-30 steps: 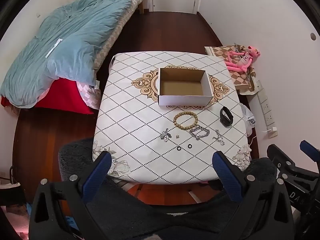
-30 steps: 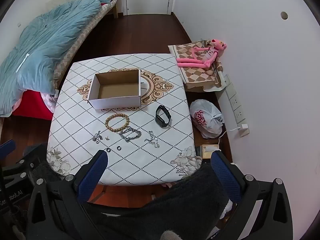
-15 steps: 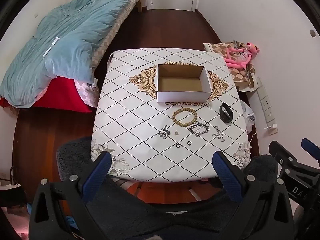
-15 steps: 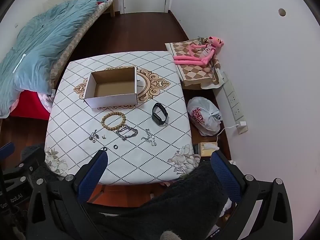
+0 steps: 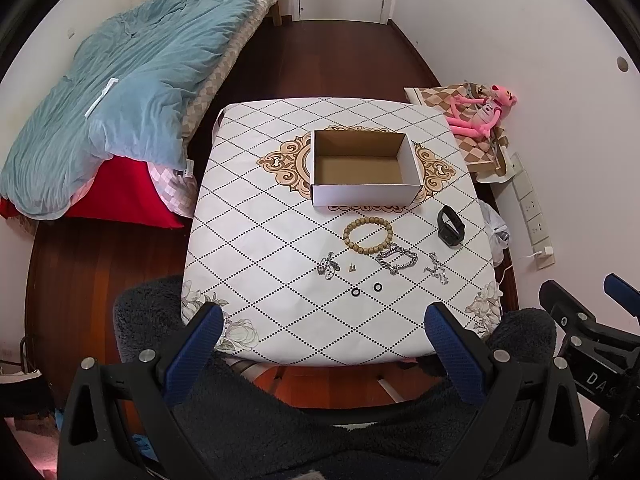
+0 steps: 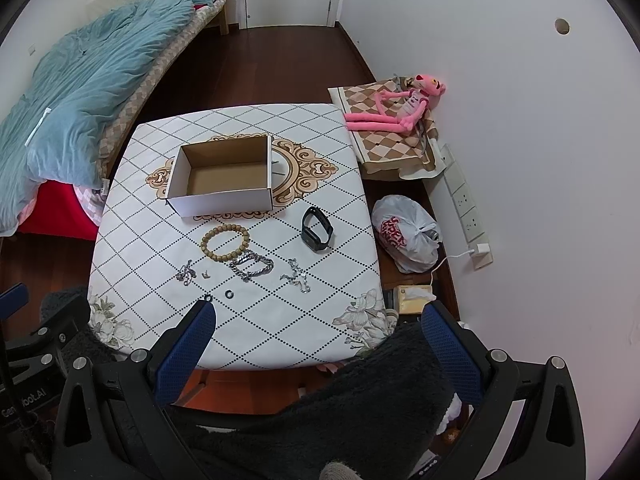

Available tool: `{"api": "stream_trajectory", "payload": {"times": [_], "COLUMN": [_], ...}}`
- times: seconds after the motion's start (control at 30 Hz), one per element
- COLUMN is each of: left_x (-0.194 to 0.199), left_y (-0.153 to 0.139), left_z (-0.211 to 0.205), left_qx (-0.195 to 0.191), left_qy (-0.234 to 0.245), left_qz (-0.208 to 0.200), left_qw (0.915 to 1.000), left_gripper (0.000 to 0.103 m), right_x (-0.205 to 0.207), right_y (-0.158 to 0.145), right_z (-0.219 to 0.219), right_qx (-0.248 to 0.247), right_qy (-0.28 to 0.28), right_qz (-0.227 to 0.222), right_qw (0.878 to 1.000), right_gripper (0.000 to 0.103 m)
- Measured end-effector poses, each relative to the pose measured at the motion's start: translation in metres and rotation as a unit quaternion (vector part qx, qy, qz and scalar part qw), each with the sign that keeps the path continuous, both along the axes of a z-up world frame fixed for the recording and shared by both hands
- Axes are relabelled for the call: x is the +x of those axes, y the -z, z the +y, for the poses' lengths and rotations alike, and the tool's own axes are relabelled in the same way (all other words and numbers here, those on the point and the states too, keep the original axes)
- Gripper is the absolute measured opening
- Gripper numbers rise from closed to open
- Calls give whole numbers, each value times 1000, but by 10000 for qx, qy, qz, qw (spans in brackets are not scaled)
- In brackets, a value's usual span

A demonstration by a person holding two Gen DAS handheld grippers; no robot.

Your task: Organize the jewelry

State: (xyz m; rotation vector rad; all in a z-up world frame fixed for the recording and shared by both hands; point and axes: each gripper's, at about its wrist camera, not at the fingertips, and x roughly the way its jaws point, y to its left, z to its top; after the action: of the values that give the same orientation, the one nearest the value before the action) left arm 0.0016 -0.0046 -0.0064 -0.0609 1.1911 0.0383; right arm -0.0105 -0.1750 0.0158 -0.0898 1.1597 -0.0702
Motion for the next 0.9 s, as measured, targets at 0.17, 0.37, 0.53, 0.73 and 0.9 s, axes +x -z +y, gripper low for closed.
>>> {"api": "stream_trajectory", "payload": {"times": [0.17, 0.37, 0.53, 0.73, 0.9], "left_x": [0, -1, 0, 1, 6], "left_y": [-3, -5, -7, -8, -11], "left_z": [0, 0, 0, -1, -3], "left_qx": [5, 23, 21, 30, 40], "left_qy": [15, 28, 28, 17, 20], "left_qz": [-31, -59, -62, -78, -97], "left_qw": [10000, 10000, 10000, 10000, 9999], "left_gripper": [103, 103, 103, 103, 103], "right_x": [0, 0, -1, -2, -4], "right_y": [0, -3, -4, -6, -8], "right_z": [0, -1, 0, 0, 2], "right_qx": [1, 5, -1, 22, 20], "right_qy": [-7, -8, -13, -35, -45], "right_qz": [-14, -42, -54, -51, -67], "right_qw": [10000, 10000, 10000, 10000, 10000], "right_gripper": [103, 103, 103, 103, 103]}}
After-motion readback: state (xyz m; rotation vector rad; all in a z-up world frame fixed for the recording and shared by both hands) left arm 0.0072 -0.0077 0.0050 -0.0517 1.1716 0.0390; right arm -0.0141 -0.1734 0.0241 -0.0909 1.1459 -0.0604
